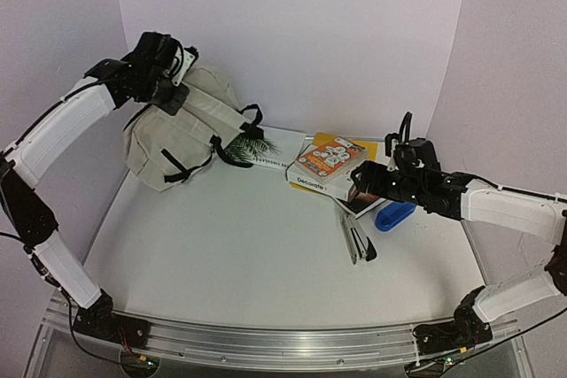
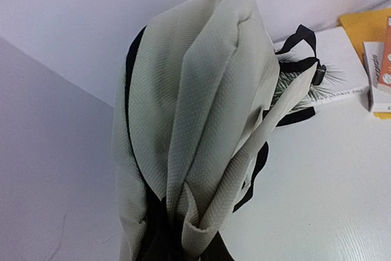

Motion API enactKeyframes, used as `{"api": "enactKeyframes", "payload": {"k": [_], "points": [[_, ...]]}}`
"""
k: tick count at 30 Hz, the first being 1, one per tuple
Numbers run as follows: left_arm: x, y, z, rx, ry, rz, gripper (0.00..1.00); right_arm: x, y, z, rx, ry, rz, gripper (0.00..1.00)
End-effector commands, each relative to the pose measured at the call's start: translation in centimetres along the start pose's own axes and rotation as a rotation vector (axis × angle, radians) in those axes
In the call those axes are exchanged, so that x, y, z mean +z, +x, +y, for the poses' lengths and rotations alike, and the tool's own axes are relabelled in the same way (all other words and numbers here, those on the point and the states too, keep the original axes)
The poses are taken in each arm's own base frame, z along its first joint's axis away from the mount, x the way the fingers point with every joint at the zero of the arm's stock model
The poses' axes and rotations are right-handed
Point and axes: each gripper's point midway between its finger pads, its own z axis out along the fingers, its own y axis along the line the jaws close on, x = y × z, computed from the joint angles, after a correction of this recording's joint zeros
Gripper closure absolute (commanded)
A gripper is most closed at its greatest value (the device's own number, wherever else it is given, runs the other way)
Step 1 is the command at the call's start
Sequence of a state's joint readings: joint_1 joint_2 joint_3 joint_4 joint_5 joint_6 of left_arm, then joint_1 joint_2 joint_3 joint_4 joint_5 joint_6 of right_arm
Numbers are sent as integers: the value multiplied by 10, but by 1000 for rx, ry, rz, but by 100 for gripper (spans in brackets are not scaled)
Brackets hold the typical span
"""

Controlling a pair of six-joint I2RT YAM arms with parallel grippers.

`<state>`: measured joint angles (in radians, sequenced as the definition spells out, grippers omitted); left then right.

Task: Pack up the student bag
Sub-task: Place the student bag at the center of the board.

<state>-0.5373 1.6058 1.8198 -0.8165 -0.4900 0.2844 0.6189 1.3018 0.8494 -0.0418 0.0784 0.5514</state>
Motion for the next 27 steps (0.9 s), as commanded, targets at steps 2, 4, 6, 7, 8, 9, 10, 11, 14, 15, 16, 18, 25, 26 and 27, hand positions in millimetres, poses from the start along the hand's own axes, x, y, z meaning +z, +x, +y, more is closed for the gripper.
{"api": "enactKeyframes", "payload": {"k": [2, 4, 6, 7, 8, 9, 10, 11, 14, 15, 16, 18, 25, 26, 27], "points": [[17, 18, -72, 4, 213, 68, 100, -1, -21, 10, 20, -9, -65, 17], [17, 39, -112, -12, 350, 141, 100, 1, -23, 10, 16, -2, -69, 17], [12, 49, -135, -32, 450, 178, 100, 3, -25, 11, 14, -1, -70, 17], [6, 57, -154, -59, 539, 214, 100, 5, -25, 12, 11, -1, -67, 17], [0, 61, -165, -80, 602, 234, 100, 6, -25, 13, 10, -1, -65, 17], [-4, 64, -172, -95, 642, 250, 100, 7, -25, 12, 9, 0, -63, 17], [-10, 68, -182, -113, 702, 273, 99, 9, -24, 13, 8, -1, -60, 17], [-18, 76, -196, -161, 774, 317, 95, 10, -24, 14, 6, -1, -57, 17], [-41, 88, -229, -246, 994, 387, 79, 13, -21, 16, -5, -10, -43, 13], [-45, 88, -231, -261, 1015, 389, 73, 14, -21, 16, -7, -11, -40, 13], [-59, 84, -245, -316, 1138, 379, 54, 15, -19, 20, -18, -32, -26, 12], [-71, 70, -249, -369, 1228, 328, 40, 16, -22, 27, -26, -61, -33, 10], [-76, 33, -225, -452, 1240, 196, 15, 9, -26, 57, -27, -195, -20, 7], [-70, 33, -220, -470, 1223, 195, 14, 8, -26, 59, -22, -205, -22, 7], [-52, 35, -208, -512, 1165, 201, 13, 8, -23, 63, -20, -217, -15, 7]]}}
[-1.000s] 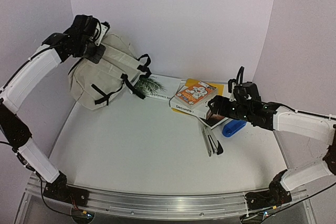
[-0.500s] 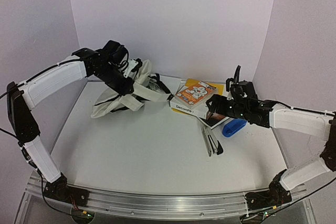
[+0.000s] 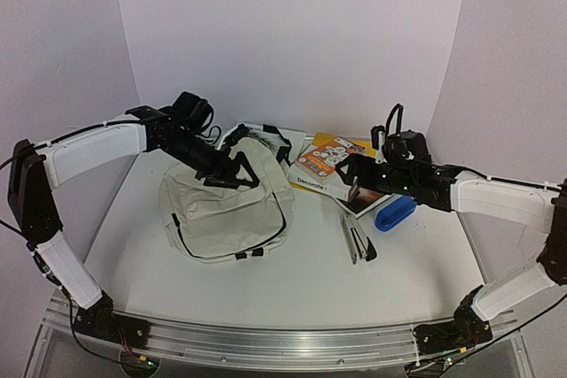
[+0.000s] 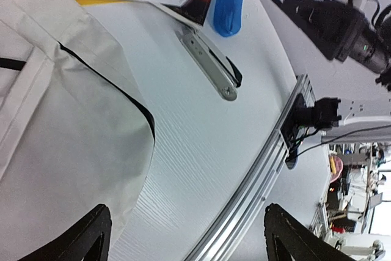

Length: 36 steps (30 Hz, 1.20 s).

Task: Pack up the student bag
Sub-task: Place the student bag at the center of the board, then move the student bag to the center of the board.

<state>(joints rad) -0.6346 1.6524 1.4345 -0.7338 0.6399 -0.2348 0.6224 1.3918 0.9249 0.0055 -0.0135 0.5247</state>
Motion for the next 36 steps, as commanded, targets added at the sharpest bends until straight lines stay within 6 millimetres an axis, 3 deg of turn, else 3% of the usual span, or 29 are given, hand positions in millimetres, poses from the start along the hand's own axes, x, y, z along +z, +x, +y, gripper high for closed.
{"api": "enactKeyframes", "payload": {"k": [1, 2, 4, 7, 9, 11, 14, 18, 27, 30, 36], "points": [[-49, -53, 9, -40, -9, -216, 13, -4, -15, 37, 7, -127, -39, 7], [-57, -57, 42, -145, -55, -257, 13, -2, -9, 40, 15, -133, -27, 7], [-72, -63, 81, -262, -105, -327, 13, 3, 1, 45, 26, -140, -4, 9], [-83, -45, 154, -461, -301, -390, 12, 13, 26, 60, 43, -168, 42, 13], [-82, -36, 172, -507, -351, -386, 11, 18, 37, 64, 54, -173, 63, 15], [-76, -12, 202, -599, -419, -360, 11, 31, 58, 75, 49, -185, 108, 17], [-78, 9, 221, -659, -483, -349, 11, 44, 74, 87, 25, -210, 159, 20], [-97, 28, 240, -716, -548, -395, 5, 66, 89, 106, -9, -246, 211, 23], [-77, 53, 260, -832, -480, -363, 3, 115, 125, 103, 16, -205, 294, 32], [-69, 56, 262, -838, -458, -347, 6, 121, 134, 102, 34, -204, 310, 33], [-57, 63, 272, -856, -461, -316, 27, 121, 149, 105, 47, -223, 333, 44]]}}
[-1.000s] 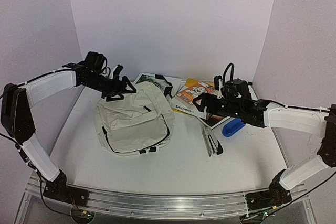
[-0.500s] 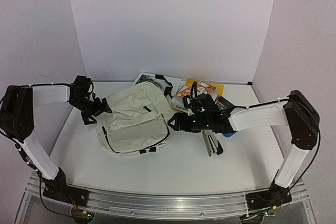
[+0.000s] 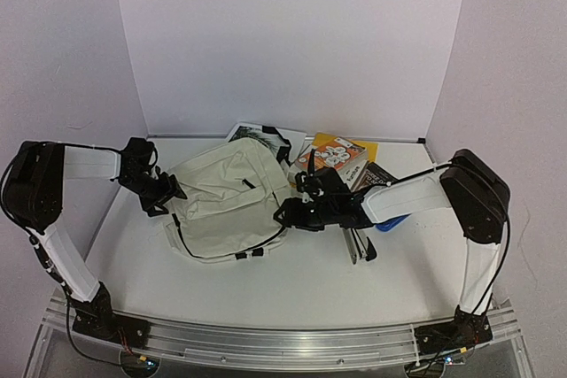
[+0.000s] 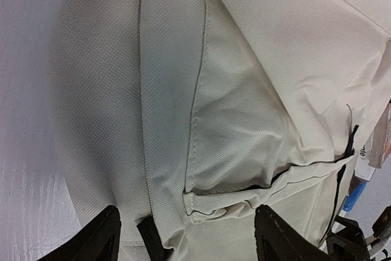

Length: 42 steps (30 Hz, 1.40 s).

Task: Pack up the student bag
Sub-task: Move the student bag to the center of the board.

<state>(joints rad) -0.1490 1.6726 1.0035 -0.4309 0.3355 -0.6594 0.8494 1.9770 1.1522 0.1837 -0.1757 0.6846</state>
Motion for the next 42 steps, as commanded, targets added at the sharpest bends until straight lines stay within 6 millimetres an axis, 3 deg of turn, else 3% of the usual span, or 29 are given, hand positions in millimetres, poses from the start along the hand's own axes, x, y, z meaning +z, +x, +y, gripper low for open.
{"api": "enactKeyframes", "payload": {"k": [1, 7, 17, 20, 25, 29, 31, 35, 38, 42], "points": [[11, -1, 3, -6, 10, 8, 28, 5, 0, 16, 11, -57, -15, 47], [5, -4, -1, 6, 23, -22, 28, 7, 7, 16, 9, -62, 2, 61], [-23, -19, -1, 49, -30, -132, 25, -5, 18, 18, -52, -83, 27, 100], [-31, -23, -2, 60, -45, -158, 22, -18, 20, 13, -68, -62, 26, 100], [-41, -23, -3, 65, -43, -185, 9, -58, 25, -19, -105, 86, 5, 100], [-34, -17, -2, 51, -24, -155, 5, -82, 19, -38, -111, 162, -28, 100], [-27, -11, -4, 38, 8, -125, 5, -90, 14, -39, -109, 172, -43, 91], [-14, -3, -10, 24, 77, -77, 5, -106, -5, -32, -138, 198, -83, 44], [-8, 2, -8, 15, 86, -54, 9, -119, -20, -16, -170, 175, -112, 35], [-3, 9, 0, 7, 67, -34, 15, -133, -31, 6, -208, 129, -145, 34]]}}
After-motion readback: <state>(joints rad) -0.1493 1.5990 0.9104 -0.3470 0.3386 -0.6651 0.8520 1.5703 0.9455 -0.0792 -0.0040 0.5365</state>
